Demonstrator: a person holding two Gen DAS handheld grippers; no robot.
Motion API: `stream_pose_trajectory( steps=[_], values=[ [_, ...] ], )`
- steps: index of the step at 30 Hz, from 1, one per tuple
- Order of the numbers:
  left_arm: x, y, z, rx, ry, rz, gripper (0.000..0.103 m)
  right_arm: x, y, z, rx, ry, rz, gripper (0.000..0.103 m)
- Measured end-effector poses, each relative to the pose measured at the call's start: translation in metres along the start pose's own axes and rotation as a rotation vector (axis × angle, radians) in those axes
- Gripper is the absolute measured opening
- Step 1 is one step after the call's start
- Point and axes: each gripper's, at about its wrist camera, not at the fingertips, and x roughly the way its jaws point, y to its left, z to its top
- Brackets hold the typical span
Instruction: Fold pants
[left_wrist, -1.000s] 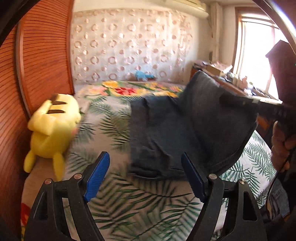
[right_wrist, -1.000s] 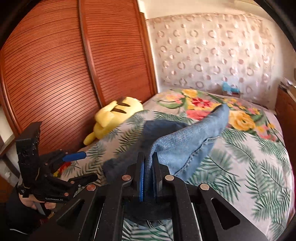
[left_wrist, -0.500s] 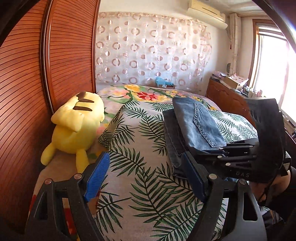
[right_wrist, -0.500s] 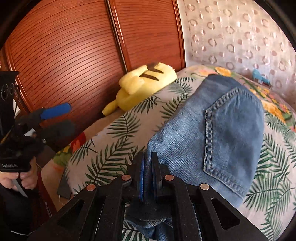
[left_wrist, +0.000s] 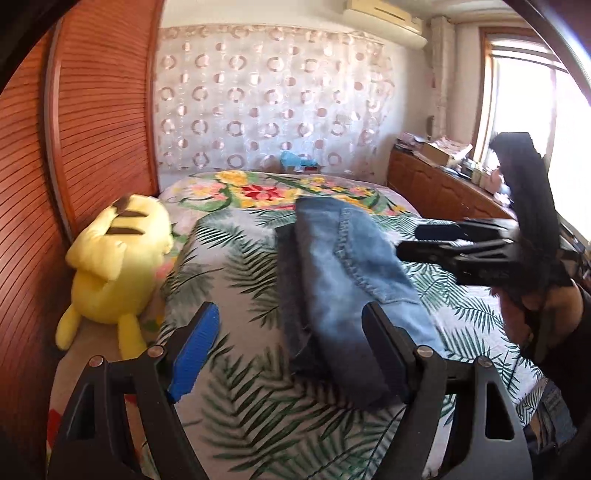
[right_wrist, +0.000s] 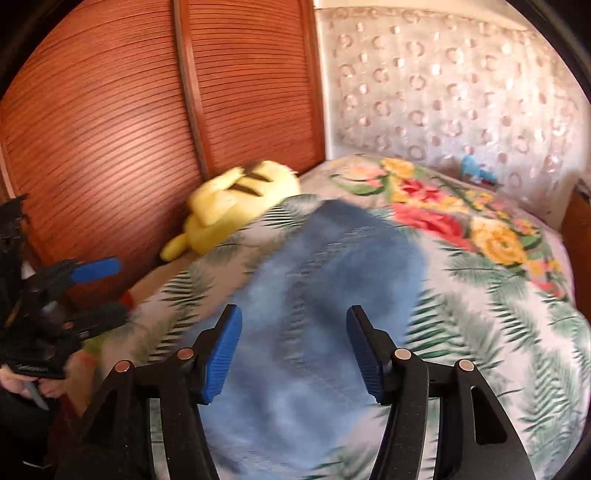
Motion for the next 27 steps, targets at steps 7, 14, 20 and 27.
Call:
stream_pose_trajectory(
  steps=[7, 14, 20, 27],
  values=[
    [0.056, -0.005, -0.002, -0.019, 0.111, -0.043, 0.08, 0.046, -0.027, 0.012, 0.026, 0.049, -0.081, 0.062],
    [0.076, 0.006, -0.022, -0.079, 0.182, -0.06, 0.08, 0.089, -0.049, 0.027, 0.077, 0.089, -0.035, 0.07],
    [0.08, 0.011, -0.032, -0.149, 0.195, -0.104, 0.073, 0.114, -0.061, 0.028, 0.116, 0.123, 0.041, 0.083],
    [0.079, 0.009, -0.037, -0.219, 0.193, -0.164, 0.046, 0.127, -0.078, 0.027, 0.162, 0.133, 0.143, 0.084]
  ],
)
